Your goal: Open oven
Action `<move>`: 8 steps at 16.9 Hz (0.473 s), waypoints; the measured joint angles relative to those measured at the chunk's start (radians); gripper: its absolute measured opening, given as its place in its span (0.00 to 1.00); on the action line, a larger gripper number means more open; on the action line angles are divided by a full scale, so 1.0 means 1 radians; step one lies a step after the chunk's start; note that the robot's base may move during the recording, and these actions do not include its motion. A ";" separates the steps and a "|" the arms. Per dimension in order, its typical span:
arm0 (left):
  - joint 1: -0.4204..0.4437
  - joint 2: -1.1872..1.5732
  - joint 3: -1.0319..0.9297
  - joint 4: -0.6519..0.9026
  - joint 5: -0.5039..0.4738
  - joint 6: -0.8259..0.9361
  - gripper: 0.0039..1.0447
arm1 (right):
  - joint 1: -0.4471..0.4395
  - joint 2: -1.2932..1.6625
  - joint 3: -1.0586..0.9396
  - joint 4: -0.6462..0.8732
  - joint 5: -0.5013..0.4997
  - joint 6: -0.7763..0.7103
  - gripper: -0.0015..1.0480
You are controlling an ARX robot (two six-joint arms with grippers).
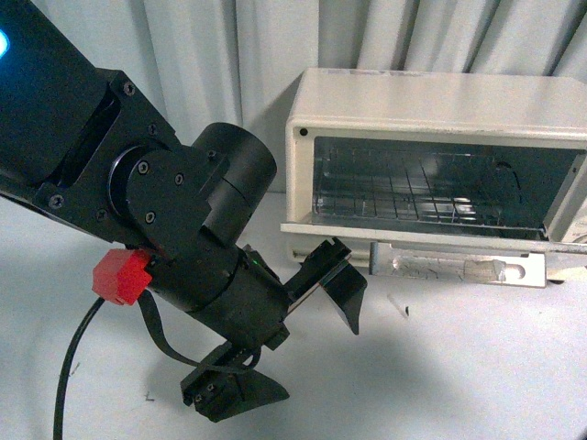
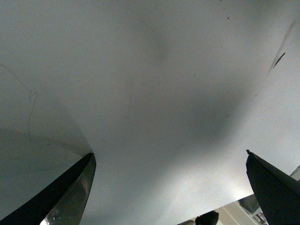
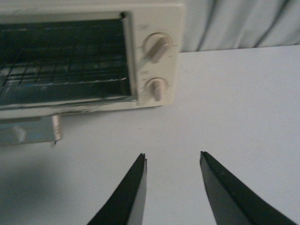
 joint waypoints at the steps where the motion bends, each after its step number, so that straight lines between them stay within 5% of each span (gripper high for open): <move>1: 0.000 0.000 0.000 -0.001 0.000 0.000 0.94 | -0.095 -0.116 -0.011 -0.061 -0.049 -0.022 0.42; 4: 0.000 0.000 0.000 0.001 -0.004 0.000 0.94 | -0.404 -0.298 0.031 -0.067 -0.232 -0.073 0.70; 7: 0.000 0.000 0.000 -0.001 0.000 0.000 0.94 | -0.444 -0.256 0.034 -0.086 -0.275 -0.099 0.96; 8: 0.000 0.000 0.000 -0.001 0.000 0.000 0.94 | -0.463 -0.249 0.012 0.007 -0.340 -0.099 0.91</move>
